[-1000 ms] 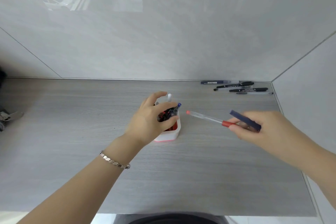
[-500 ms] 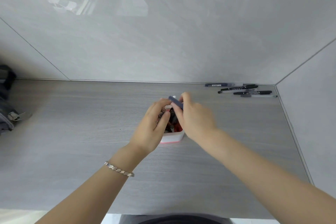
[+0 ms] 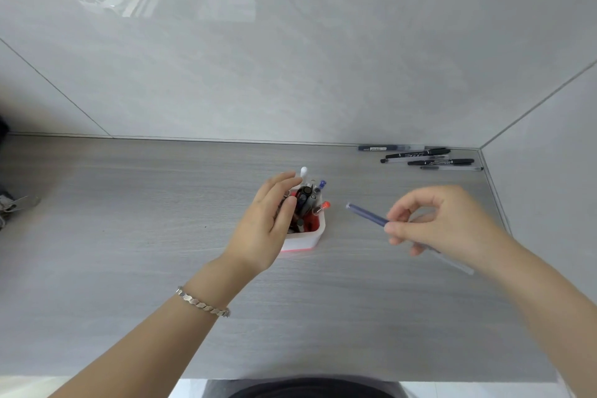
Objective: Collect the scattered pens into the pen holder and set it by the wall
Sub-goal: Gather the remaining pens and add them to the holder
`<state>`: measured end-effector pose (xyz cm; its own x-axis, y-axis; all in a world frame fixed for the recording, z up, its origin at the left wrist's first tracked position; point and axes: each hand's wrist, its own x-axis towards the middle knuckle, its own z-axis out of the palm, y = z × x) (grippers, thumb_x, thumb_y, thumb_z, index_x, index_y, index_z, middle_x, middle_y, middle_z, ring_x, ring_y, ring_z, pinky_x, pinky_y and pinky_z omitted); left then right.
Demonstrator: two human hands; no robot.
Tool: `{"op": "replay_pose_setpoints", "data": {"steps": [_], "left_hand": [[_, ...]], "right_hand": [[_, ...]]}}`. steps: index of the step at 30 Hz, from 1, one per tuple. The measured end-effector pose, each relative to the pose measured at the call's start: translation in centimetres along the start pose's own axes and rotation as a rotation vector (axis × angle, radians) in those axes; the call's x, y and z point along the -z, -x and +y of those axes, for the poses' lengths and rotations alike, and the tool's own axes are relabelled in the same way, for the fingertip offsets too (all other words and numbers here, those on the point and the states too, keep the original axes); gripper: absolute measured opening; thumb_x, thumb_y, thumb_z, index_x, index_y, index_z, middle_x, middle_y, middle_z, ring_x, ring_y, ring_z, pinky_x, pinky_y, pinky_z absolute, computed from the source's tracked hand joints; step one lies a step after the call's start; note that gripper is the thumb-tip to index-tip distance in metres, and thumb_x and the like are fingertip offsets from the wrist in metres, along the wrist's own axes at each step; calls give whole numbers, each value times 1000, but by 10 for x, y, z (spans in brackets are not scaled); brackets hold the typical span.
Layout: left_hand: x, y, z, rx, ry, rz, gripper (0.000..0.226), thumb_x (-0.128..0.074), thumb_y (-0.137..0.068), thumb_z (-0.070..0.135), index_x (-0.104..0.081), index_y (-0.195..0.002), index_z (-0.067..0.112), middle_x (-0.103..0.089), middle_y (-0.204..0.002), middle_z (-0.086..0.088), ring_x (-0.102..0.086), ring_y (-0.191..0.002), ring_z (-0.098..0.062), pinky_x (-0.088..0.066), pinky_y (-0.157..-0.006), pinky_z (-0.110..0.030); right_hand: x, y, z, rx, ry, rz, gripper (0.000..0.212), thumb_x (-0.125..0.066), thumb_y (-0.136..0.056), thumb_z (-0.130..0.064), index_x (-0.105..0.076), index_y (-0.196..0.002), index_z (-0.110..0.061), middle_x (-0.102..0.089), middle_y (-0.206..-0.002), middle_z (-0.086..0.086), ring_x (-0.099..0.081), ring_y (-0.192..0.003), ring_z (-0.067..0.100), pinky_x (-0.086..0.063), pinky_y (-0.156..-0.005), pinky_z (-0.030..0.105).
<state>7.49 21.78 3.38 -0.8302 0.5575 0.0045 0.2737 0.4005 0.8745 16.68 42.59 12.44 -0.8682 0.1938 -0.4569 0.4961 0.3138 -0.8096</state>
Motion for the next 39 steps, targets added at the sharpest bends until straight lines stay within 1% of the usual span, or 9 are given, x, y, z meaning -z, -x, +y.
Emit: {"op": "replay_pose_setpoints", "data": {"steps": [4,8,12,16,22,26,30,34,39], "left_hand": [[-1,-1,-2,-12,-4,16,36,-33,-93,25,-51,-123,17,-42,-128,13,-30,-115,25,-22,-96,5],[-2,-1,-2,-27,0,39,36,-33,-91,23,-52,-121,16,-44,-125,13,-34,-116,20,-24,-97,3],[0,-1,-1,-31,-17,37,36,-34,-90,22,-53,-120,13,-45,-125,9,-38,-114,8,-23,-94,5],[-2,0,-1,-10,-17,44,36,-34,-91,24,-52,-121,16,-45,-125,11,-37,-112,14,-23,-93,6],[-1,2,7,44,46,34,33,-40,-95,14,-46,-126,23,-47,-122,10,-40,-104,19,-30,-87,3],[8,4,10,151,128,-90,58,-61,-82,30,-31,-130,41,-45,-117,17,-42,-103,17,-35,-83,-1],[19,3,4,140,1,-173,107,-77,-39,57,-10,-122,60,-28,-123,33,-26,-114,26,-26,-89,0],[12,-4,5,27,-306,-178,110,-86,-51,36,-9,-127,54,-36,-116,19,-39,-109,-4,-40,-93,-27],[7,-9,4,29,-298,-120,101,-83,-59,25,-15,-129,48,-40,-112,16,-39,-112,-13,-29,-94,-23]], "right_hand": [[-17,-11,-10,-3,254,-43,19,-71,-75,-12,-65,-61,-23,-68,-48,-6,-54,-37,6,-48,-46,19],[-42,-29,-22,50,506,-193,22,-59,-77,-3,-72,-88,-17,-72,-85,2,-61,-66,12,-44,-55,16],[-35,-31,-28,103,338,-263,35,-58,-75,3,-64,-97,-24,-61,-99,-6,-66,-95,14,-49,-67,12],[-39,-31,-22,257,125,92,29,-56,-83,-4,-59,-73,-31,-69,-89,5,-61,-63,-1,-46,-59,9],[-103,-53,19,569,491,466,40,-33,-95,-24,-47,-126,-4,-58,-129,14,-36,-123,18,-28,-101,29],[-118,-54,42,513,608,351,53,-9,-95,-42,-25,-138,-16,-27,-151,11,-12,-138,25,-14,-109,35],[-80,-43,57,532,487,109,58,-13,-91,-53,-12,-141,-24,-8,-153,-7,-4,-140,9,1,-112,16],[17,-80,96,260,589,322,44,-49,-90,-14,-42,-133,-4,-39,-145,14,-34,-135,27,-17,-113,25],[109,-125,140,-142,895,358,61,-49,-77,12,-33,-135,1,-35,-146,21,-34,-132,36,-31,-108,41]]}}
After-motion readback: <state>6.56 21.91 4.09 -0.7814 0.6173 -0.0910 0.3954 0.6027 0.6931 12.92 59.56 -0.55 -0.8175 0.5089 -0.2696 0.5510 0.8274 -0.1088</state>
